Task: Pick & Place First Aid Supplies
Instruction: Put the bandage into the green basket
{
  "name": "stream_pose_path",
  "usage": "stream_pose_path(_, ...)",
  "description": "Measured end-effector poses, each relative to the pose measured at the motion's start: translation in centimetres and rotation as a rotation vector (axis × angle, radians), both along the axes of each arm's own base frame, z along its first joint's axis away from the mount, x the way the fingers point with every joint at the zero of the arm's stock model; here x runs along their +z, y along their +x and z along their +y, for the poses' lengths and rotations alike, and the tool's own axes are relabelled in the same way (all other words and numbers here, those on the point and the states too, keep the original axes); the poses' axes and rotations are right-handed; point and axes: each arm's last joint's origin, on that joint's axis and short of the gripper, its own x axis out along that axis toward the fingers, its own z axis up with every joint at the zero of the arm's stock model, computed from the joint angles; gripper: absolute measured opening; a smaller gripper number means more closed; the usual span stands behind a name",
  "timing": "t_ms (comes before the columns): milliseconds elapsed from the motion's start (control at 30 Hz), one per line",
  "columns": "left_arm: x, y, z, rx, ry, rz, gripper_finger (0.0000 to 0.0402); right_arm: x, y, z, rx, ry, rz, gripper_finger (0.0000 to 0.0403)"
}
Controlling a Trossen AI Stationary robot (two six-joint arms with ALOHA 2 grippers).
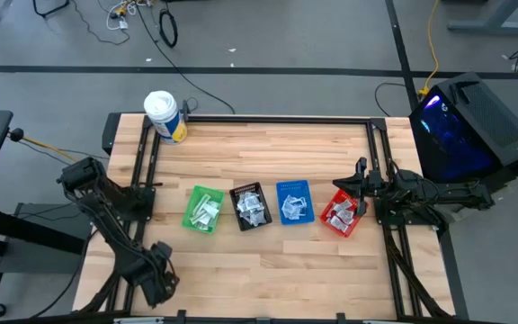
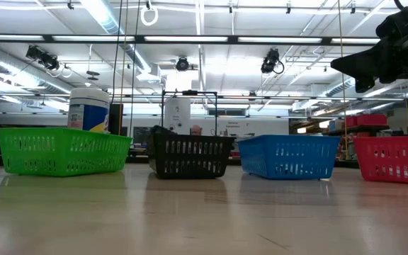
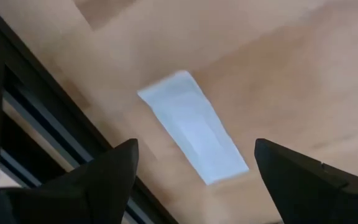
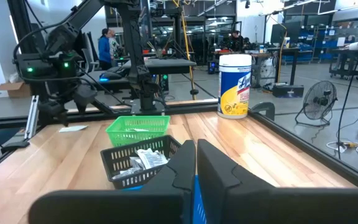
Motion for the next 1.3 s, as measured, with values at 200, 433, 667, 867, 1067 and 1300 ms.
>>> stream_pose_path(200, -1.1, -0.5, 0.8, -0.028, 0.038, 0.009, 0.0328, 0.0, 0.0, 0.0, 0.000, 0.000, 0.000, 0.0023)
stream_pose_path(433, -2.0, -0.6, 1.3, -0.098, 0.035, -0.017, 0.0328, 0.0, 0.0, 0.0, 0.000, 0.000, 0.000, 0.0023)
stream_pose_path(667, -2.6, -0.4, 1.7, -0.104, 0.013, -0.035, 0.0328, 0.0, 0.0, 0.0, 0.000, 0.000, 0.000, 0.0023)
stream_pose_path(867, -2.6, -0.2, 1.6, -0.112, 0.003, -0.049, 0.0310, 0.0, 0.0, 0.0, 0.000, 0.000, 0.000, 0.0023)
stream_pose_path(1067, -2.7, -0.1, 1.5, -0.120, -0.006, -0.062, 0.0245, 0.0, 0.0, 0.0, 0.000, 0.000, 0.000, 0.0023)
stream_pose_path(1300, -2.7, 0.0, 1.5, -0.111, 0.000, -0.070, 0.0179, 0.0, 0.0, 0.0, 0.001, 0.000, 0.000, 0.0023)
